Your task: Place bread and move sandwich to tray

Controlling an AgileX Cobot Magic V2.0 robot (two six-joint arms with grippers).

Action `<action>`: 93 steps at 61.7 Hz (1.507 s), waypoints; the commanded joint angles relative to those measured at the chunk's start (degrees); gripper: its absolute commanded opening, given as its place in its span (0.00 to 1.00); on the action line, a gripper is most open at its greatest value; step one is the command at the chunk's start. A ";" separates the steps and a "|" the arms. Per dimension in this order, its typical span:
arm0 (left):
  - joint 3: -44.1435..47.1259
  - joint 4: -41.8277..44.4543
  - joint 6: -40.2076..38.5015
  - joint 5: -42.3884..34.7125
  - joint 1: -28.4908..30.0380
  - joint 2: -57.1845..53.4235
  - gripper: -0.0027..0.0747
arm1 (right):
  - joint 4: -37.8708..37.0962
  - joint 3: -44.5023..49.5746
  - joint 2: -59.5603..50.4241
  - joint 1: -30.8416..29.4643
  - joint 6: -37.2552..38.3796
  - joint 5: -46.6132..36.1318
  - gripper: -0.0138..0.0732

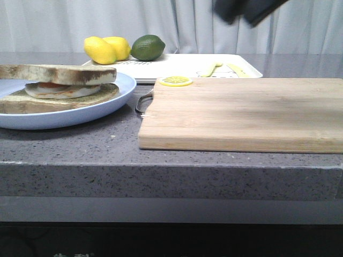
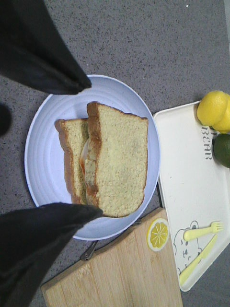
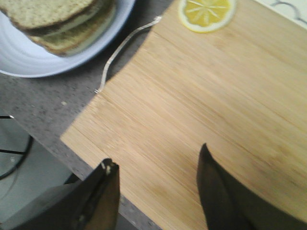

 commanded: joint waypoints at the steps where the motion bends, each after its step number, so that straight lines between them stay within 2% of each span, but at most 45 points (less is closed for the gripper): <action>1: -1.93 0.14 0.08 -4.17 -0.44 0.14 0.65 | -4.22 -0.86 -6.56 -0.36 2.12 -0.67 0.61; 10: -1.93 0.14 0.08 -4.17 -0.44 0.14 0.65 | -4.22 4.31 -15.40 -0.36 2.12 -5.52 0.61; 25: -1.93 0.14 0.08 -4.17 -0.44 0.14 0.65 | -4.22 18.23 -29.80 -0.36 2.07 -14.69 0.61; 45: -1.93 -0.94 0.08 -4.17 -0.44 0.14 0.65 | -4.27 32.52 -42.32 -0.36 2.07 -23.54 0.61; 54: -2.20 -1.10 0.08 -2.27 -0.44 0.14 0.65 | -4.10 33.46 -42.87 -0.36 2.07 -23.02 0.61; 73: -9.89 2.50 -0.31 11.18 -0.31 1.30 0.65 | -4.10 33.46 -42.82 -0.36 2.07 -22.88 0.61; 84: -16.76 7.26 -1.16 19.92 -0.31 7.86 0.65 | -4.10 33.46 -42.82 -0.36 2.07 -22.88 0.61; 93: -20.18 11.20 -2.13 22.22 0.59 14.52 0.65 | -4.10 33.46 -42.82 -0.36 2.07 -22.88 0.61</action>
